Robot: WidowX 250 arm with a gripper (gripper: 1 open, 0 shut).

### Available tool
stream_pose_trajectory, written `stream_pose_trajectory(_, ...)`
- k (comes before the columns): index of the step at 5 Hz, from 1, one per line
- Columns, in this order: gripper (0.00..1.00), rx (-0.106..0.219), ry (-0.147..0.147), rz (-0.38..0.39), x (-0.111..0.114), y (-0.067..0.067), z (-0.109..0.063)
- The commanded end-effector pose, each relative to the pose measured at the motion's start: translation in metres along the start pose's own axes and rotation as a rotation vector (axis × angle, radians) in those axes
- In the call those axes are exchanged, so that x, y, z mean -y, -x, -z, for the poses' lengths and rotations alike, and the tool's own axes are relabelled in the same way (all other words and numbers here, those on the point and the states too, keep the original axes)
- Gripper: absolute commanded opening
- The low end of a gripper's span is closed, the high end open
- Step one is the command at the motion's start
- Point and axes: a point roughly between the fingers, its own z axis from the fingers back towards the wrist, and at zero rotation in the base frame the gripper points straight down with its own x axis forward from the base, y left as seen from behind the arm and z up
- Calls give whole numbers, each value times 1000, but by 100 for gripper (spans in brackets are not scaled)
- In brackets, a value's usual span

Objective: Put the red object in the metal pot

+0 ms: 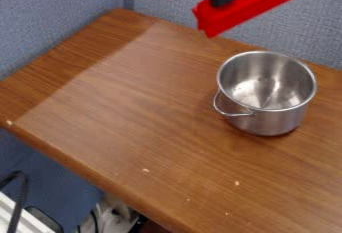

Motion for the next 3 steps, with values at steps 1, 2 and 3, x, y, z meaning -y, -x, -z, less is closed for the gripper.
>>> stream_pose_trajectory(1, 0, 40, 14, 48, 23, 9, -22)
stream_pose_trajectory(2, 0, 40, 48, 80, 41, 17, -23)
stream_pose_trajectory(3, 0, 24, 60, 41, 62, 24, -13)
